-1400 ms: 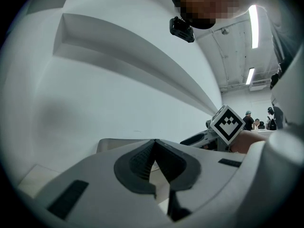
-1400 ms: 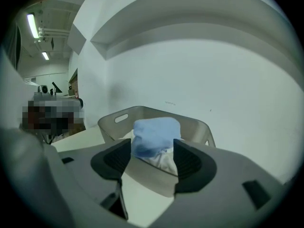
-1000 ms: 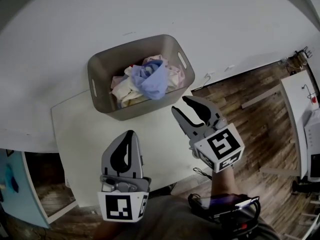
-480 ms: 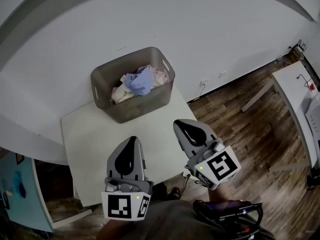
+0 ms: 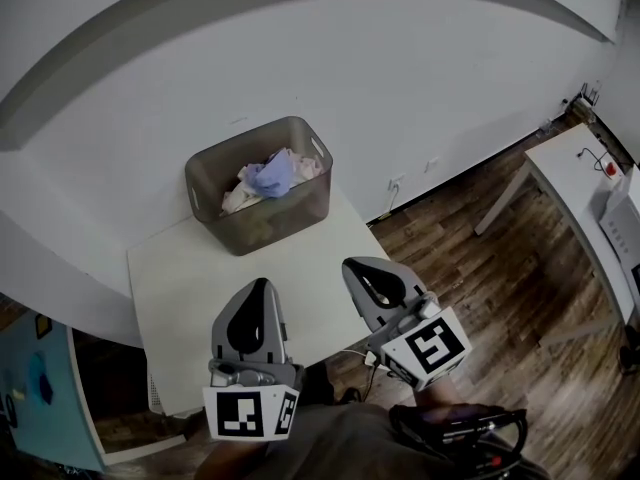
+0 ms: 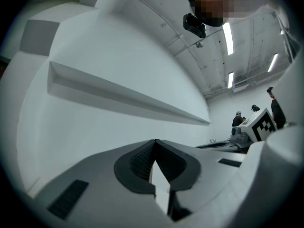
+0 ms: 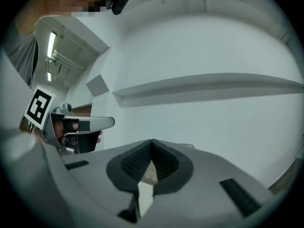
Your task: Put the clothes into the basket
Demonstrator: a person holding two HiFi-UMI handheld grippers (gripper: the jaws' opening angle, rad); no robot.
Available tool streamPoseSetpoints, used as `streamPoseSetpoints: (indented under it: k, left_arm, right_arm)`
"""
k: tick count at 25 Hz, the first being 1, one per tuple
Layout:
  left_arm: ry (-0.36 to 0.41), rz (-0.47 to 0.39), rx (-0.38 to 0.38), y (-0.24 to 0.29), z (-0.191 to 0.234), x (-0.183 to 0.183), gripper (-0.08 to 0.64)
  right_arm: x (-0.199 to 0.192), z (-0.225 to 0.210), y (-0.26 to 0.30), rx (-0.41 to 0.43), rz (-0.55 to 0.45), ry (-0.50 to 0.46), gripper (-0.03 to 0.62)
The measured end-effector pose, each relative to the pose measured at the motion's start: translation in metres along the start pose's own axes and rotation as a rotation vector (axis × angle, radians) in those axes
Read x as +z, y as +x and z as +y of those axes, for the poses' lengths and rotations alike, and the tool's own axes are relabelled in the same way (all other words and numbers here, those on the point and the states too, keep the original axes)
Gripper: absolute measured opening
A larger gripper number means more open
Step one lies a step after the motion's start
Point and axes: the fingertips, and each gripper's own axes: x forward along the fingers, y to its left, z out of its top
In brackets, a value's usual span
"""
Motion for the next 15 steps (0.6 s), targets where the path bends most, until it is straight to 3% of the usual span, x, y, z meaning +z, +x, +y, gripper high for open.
streamPoseSetpoints:
  k: [15]
  left_arm:
    - [0.046, -0.015, 0.003, -0.009, -0.013, 0.012, 0.009]
  right_arm:
    - [0.009, 0.002, -0.01, 0.015, -0.043, 0.005, 0.006]
